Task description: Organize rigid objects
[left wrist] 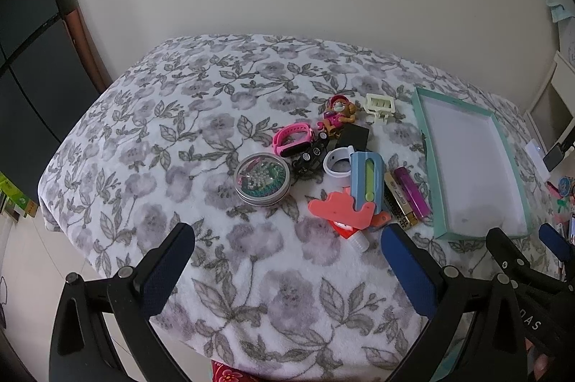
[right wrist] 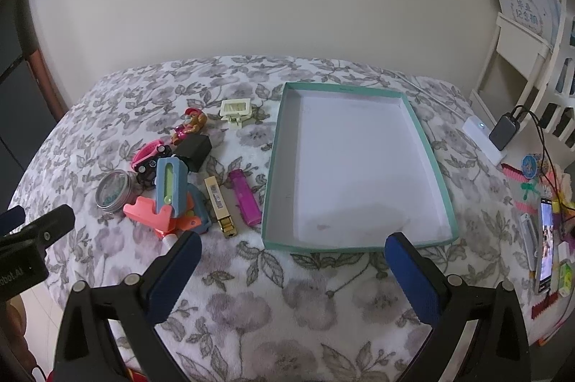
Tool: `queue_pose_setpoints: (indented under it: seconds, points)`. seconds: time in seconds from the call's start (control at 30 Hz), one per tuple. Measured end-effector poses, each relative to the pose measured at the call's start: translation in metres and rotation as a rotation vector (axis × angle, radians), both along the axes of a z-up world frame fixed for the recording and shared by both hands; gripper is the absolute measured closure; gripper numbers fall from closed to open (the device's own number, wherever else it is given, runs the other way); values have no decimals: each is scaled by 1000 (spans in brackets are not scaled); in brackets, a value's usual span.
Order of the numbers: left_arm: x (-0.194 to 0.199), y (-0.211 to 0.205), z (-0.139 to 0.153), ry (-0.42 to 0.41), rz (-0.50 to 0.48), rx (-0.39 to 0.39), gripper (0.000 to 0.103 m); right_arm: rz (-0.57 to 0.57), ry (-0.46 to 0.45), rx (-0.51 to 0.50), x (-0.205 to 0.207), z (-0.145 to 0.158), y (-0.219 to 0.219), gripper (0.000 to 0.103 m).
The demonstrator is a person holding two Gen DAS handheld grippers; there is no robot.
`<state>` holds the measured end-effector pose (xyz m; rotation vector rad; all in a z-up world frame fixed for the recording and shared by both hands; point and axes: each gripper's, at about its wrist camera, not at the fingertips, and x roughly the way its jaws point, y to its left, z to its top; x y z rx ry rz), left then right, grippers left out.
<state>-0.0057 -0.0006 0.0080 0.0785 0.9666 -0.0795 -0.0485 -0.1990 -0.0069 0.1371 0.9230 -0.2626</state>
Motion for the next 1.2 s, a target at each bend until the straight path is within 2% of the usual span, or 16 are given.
queue_pose_setpoints:
  seconds: [0.9, 1.1, 1.2]
  points:
    - [1, 1, 1, 4, -8, -8, 0, 3, -4, -3, 0, 1, 1, 0]
    - [31, 7, 14, -23, 1, 8, 0, 69, -29, 31, 19, 22, 10, 0]
    - [55, 20, 17, -8, 21, -62, 0, 99, -44, 98, 40, 34, 12, 0]
